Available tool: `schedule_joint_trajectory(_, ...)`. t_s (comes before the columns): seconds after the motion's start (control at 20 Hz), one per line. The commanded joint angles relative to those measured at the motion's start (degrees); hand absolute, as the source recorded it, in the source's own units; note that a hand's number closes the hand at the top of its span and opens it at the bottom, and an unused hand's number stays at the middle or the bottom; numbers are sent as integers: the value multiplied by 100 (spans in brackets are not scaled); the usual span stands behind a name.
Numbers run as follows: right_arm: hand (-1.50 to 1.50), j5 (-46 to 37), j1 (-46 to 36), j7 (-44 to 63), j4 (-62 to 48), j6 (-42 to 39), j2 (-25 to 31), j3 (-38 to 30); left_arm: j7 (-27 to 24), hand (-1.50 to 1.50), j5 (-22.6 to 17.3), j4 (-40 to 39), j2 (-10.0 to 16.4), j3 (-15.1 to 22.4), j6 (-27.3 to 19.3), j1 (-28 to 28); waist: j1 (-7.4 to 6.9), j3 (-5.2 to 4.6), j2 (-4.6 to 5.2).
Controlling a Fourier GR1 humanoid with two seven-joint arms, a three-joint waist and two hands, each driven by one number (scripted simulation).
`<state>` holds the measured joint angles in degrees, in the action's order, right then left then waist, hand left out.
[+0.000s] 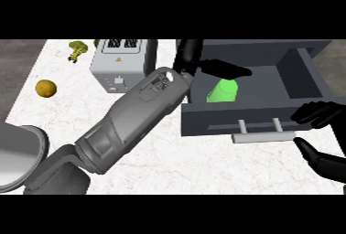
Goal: Pick up the cup, place it into the drawer and close the drawer
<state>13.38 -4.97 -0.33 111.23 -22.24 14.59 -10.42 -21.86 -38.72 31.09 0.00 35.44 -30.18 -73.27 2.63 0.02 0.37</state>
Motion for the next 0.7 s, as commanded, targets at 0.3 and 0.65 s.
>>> schedule_joint_trajectory(0.3,150,-1267,549,139,687,-368,549,413,325,-150,-51,745,593,-525,159,411,-289,-5,-67)
schedule_joint_trajectory(0.65,150,-2564,429,-11,306,184,199,967,373,-150,50,1973,1309,-703,365,1520,-372,-4,-63)
